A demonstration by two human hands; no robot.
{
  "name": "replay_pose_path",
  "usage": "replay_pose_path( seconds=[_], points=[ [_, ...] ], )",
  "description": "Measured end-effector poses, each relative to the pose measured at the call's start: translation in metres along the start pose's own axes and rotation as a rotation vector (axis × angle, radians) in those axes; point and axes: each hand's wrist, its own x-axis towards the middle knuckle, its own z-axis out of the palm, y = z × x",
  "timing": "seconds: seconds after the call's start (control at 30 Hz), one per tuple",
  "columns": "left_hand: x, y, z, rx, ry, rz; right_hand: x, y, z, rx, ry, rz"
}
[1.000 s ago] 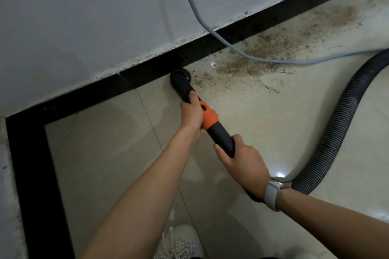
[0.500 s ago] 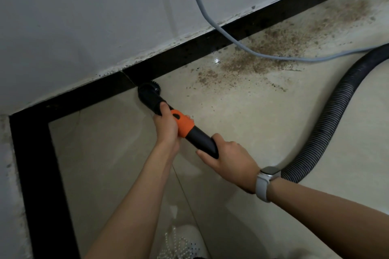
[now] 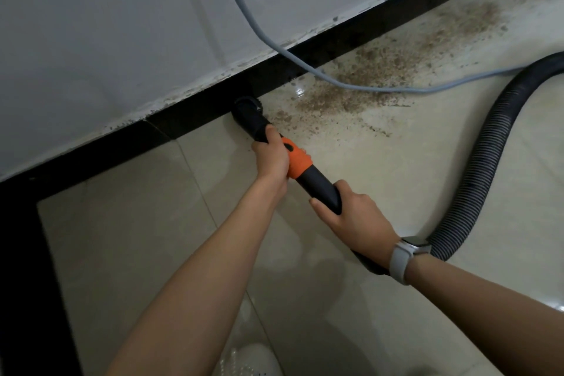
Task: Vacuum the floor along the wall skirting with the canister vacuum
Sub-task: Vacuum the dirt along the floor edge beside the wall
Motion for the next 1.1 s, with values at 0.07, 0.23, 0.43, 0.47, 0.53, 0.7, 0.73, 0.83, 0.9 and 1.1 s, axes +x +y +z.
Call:
replay_pose_path(
  seconds=[0.07, 0.23, 0.43, 0.47, 0.53, 0.7, 0.73, 0.83, 0.9, 1.1],
  points=[
    [-0.002, 0.002, 0.01, -0.001, -0.036, -0.009, 0.002, 0.006, -0.002, 0.017, 0.018, 0.014],
    [-0.003, 0.006, 0.038, 0.074, -0.093, -0.008, 0.005, 0.017, -0.012, 0.05, 0.081, 0.068],
    [-0.012, 0.016, 0.056, 0.107, -0.175, -0.03, 0.005, 0.018, -0.018, 0.099, 0.13, 0.122],
    [-0.011, 0.014, 0.052, 0.108, -0.151, -0.021, 0.004, 0.017, -0.017, 0.093, 0.112, 0.113],
    [-0.012, 0.009, 0.04, 0.085, -0.087, 0.001, 0.0, 0.015, -0.016, 0.078, 0.068, 0.079],
    [-0.028, -0.002, -0.014, -0.08, 0.095, 0.052, -0.016, 0.002, -0.007, -0.023, -0.053, -0.082],
    [-0.034, -0.002, -0.025, -0.117, 0.113, 0.054, -0.02, -0.002, -0.004, -0.046, -0.076, -0.116],
    [-0.046, -0.007, -0.052, -0.168, 0.15, 0.058, -0.031, -0.013, 0.007, -0.069, -0.143, -0.174],
    [-0.052, -0.01, -0.064, -0.173, 0.163, 0.039, -0.036, -0.017, 0.013, -0.052, -0.188, -0.176],
    [-0.056, -0.016, -0.068, -0.161, 0.147, -0.042, -0.043, -0.015, 0.021, 0.017, -0.214, -0.113]
  ],
)
